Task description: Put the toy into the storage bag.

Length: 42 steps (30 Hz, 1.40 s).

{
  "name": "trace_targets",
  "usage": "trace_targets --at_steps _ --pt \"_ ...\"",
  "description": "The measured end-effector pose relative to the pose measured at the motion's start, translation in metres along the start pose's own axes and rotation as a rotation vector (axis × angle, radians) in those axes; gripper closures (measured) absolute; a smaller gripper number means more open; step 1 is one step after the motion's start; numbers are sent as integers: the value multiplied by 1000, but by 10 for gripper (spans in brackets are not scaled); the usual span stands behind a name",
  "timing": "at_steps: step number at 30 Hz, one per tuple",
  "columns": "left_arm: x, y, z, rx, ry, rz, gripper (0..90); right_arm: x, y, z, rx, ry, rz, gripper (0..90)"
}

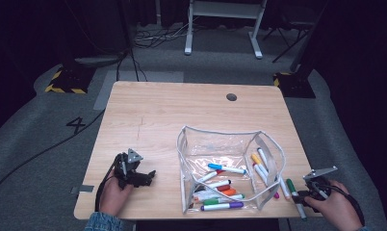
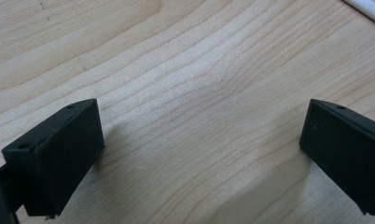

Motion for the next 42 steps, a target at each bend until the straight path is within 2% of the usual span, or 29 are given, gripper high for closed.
trace_targets --at_steps 4,6,12,24,28,30,34,42 --pt "0 0 0 0 0 1 0 -2 2 -7 -29 14 24 756" --pt "0 0 0 0 0 1 0 -2 2 -11 -49 18 27 765" --pt "0 0 0 -1 -1 1 0 -2 2 -15 -63 61 14 771" --pt "0 0 0 -2 -2 1 0 2 -3 -16 -59 59 1 773" --pt "0 0 0 -2 -2 1 0 8 -14 -16 -52 65 -40 773" --pt "0 0 0 -2 -2 1 0 12 -23 -15 -48 76 -55 773" --pt "0 0 0 -2 -1 1 0 25 -43 -14 -41 68 -111 773" --pt "0 0 0 -2 -1 1 0 56 -85 -10 -48 9 -201 773"
Point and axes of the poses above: each handheld gripper's, and its own axes: y roughly forward along the jaws, x roughly out of its top, z roughly to its left, the point moved 4 cm from there along y, roughly forward along the jaws, and after that the axes turned 3 degrees about -z, right-handed, at the moved point
